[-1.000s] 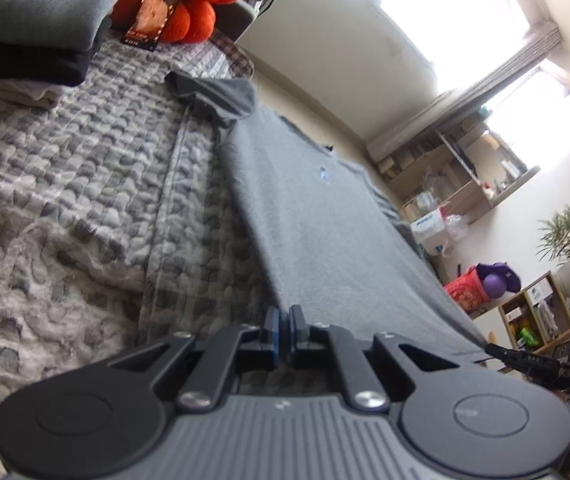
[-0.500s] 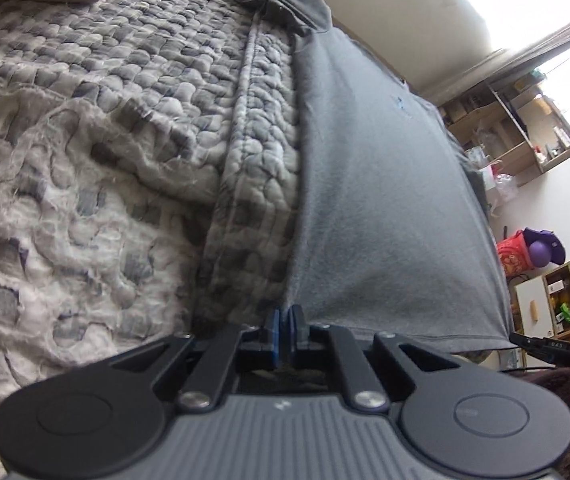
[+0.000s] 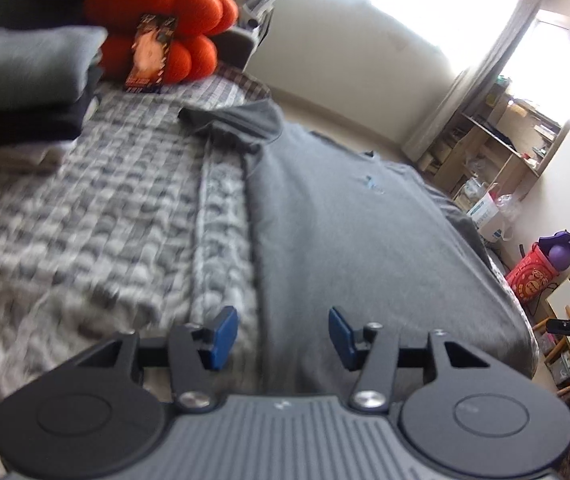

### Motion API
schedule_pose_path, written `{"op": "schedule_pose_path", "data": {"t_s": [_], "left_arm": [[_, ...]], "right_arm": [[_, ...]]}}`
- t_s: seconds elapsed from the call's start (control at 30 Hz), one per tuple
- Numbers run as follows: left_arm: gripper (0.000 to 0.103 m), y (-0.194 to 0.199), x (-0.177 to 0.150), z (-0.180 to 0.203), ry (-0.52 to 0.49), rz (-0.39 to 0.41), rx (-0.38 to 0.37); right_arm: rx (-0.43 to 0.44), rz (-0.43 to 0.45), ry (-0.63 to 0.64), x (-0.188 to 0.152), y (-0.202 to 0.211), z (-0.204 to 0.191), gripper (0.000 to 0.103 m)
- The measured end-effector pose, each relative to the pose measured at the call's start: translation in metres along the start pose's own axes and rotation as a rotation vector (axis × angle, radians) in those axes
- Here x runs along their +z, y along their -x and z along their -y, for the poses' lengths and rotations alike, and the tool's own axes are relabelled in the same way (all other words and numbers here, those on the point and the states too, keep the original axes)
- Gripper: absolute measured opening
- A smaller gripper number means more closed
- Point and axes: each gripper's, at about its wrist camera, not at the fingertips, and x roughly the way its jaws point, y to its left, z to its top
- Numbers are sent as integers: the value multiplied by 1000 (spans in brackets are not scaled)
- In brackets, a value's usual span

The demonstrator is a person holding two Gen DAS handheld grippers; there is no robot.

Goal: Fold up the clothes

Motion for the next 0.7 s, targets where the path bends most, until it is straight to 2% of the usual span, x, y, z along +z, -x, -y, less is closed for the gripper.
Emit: {"op": "schedule_pose_path", "data": {"t_s": [0.4, 0.7], "left_arm": [[57, -78, 46, 46, -80, 15, -33], [57, -142, 68, 77, -100, 22, -77]], "right_arm": [[23, 56, 27, 43, -59, -26, 42], [85, 90, 99, 66, -111, -67, 42]]}}
